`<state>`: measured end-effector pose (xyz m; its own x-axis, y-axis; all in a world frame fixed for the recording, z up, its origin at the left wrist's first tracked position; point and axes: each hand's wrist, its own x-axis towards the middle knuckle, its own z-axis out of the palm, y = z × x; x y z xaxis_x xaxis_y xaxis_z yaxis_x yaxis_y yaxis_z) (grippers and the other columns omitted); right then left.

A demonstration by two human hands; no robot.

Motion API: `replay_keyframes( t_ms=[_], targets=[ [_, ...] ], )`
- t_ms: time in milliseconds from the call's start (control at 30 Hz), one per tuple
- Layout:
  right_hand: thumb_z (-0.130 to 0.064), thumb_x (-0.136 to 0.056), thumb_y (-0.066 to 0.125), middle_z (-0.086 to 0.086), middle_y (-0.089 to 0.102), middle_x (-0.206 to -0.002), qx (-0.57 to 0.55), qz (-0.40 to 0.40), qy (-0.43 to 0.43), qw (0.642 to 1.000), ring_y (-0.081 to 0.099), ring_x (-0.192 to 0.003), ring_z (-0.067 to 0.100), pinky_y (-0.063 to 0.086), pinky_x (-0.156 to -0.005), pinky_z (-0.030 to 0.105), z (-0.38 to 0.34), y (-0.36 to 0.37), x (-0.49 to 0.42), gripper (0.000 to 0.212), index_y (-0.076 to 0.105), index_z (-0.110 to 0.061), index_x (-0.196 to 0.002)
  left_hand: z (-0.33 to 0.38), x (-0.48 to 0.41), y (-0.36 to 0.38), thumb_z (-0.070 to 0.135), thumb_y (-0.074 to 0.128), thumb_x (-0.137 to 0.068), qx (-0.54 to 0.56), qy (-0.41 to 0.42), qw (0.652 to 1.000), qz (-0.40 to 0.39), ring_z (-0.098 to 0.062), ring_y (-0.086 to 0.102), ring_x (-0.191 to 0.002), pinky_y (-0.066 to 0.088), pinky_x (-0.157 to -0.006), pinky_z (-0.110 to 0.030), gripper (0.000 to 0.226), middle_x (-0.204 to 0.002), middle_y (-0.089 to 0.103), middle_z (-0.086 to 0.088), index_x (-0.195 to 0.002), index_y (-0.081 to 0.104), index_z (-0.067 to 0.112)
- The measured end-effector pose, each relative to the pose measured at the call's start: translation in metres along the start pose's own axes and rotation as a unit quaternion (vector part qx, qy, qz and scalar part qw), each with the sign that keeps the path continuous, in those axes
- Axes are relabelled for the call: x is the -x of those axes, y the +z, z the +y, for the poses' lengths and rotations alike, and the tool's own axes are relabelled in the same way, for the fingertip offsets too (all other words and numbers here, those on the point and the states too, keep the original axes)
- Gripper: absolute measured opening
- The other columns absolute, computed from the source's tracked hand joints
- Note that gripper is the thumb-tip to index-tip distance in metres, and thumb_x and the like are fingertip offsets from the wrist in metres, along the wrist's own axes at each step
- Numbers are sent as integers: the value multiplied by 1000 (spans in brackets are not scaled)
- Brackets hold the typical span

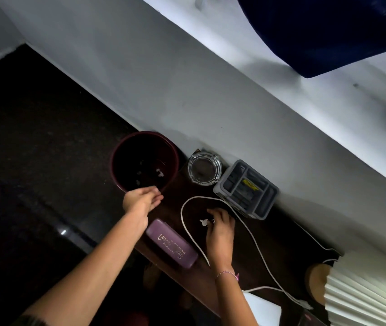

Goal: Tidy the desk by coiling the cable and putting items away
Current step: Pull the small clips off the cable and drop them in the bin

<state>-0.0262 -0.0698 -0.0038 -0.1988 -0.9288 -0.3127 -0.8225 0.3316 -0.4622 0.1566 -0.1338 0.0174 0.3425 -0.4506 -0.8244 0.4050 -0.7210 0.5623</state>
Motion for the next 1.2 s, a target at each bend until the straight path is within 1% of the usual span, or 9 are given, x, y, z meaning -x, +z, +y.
replay_keyframes(
  t_ms=[133, 333, 500, 600, 700, 800, 933, 1033, 1200],
  targets=[
    [9, -81, 50, 7, 51, -128, 58, -21, 9, 998, 46, -112, 31, 49, -91, 40, 10, 1, 0, 43, 58, -13, -117, -17, 12, 9, -3, 54, -87, -10, -12, 1000, -21, -17, 62, -67, 53, -49, -11, 23, -75, 62, -11, -108, 58, -11],
    [16, -78, 45, 10, 52, -121, 39, -32, 37, 998, 51, -109, 32, 49, -90, 35, 22, 3, -2, 43, 64, -10, -107, -30, 27, 19, -1, 57, -86, -39, -20, 999, -31, -18, 65, -69, 54, -52, -12, 16, -76, 64, -12, -100, 62, -7],
    [-4, -83, 62, 8, 67, -100, -202, 40, 145, 968, 64, -89, 18, 41, -78, 14, 7, -10, 0, 15, 71, -10, -94, -37, 42, 28, -2, 54, -88, -67, -55, 993, -79, -18, 63, -69, 53, -51, -13, 20, -76, 62, -13, -105, 60, -11],
    [-8, -77, 71, 2, 71, -87, -376, 48, 199, 904, 66, -80, 13, 51, -78, 24, -15, -12, 0, 15, 69, -16, -89, -36, 52, 36, -3, 50, -90, -65, -86, 987, -122, -16, 64, -59, 53, -50, -14, 20, -73, 61, -13, -106, 58, -11],
    [-5, -71, 76, 2, 68, -80, -448, 63, 215, 865, 66, -76, 14, 54, -71, 24, -33, -15, 0, 21, 62, -19, -79, -34, 57, 40, 0, 55, -88, -24, -111, 984, -139, -8, 64, -42, 54, -48, -17, 7, -53, 67, -6, -83, 60, -3],
    [-8, -68, 79, -2, 68, -74, -419, 90, 214, 878, 66, -74, 10, 52, -71, 23, -43, -18, -1, 28, 55, -22, -71, -30, 57, 40, 2, 60, -85, 14, -106, 985, -136, -8, 65, -43, 56, -50, -19, 10, -45, 67, 0, -75, 61, 3],
    [-3, -73, 73, -8, 65, -74, -370, 67, 130, 918, 62, -70, -7, 45, -66, 5, -48, -20, 0, 29, 54, -25, -70, -29, 55, 36, -1, 63, -81, 34, -97, 986, -133, -6, 65, -44, 56, -51, -16, 7, -46, 67, 0, -75, 62, 2],
    [2, -78, 64, -5, 68, -81, -343, 18, 50, 938, 64, -79, 1, 47, -71, 8, -52, -21, 2, 32, 55, -29, -74, -26, 49, 32, -4, 62, -80, 44, -73, 990, -115, -6, 65, -45, 55, -51, -15, 9, -49, 68, 0, -74, 63, 2],
    [3, -85, 53, -12, 68, -96, -387, -62, 14, 920, 61, -97, -4, 46, -87, 11, -54, -19, 4, 27, 55, -22, -94, -21, 38, 23, -4, 64, -79, 40, -10, 997, -71, -6, 66, -47, 55, -52, -13, 5, -49, 68, -1, -77, 63, 0]
  ],
)
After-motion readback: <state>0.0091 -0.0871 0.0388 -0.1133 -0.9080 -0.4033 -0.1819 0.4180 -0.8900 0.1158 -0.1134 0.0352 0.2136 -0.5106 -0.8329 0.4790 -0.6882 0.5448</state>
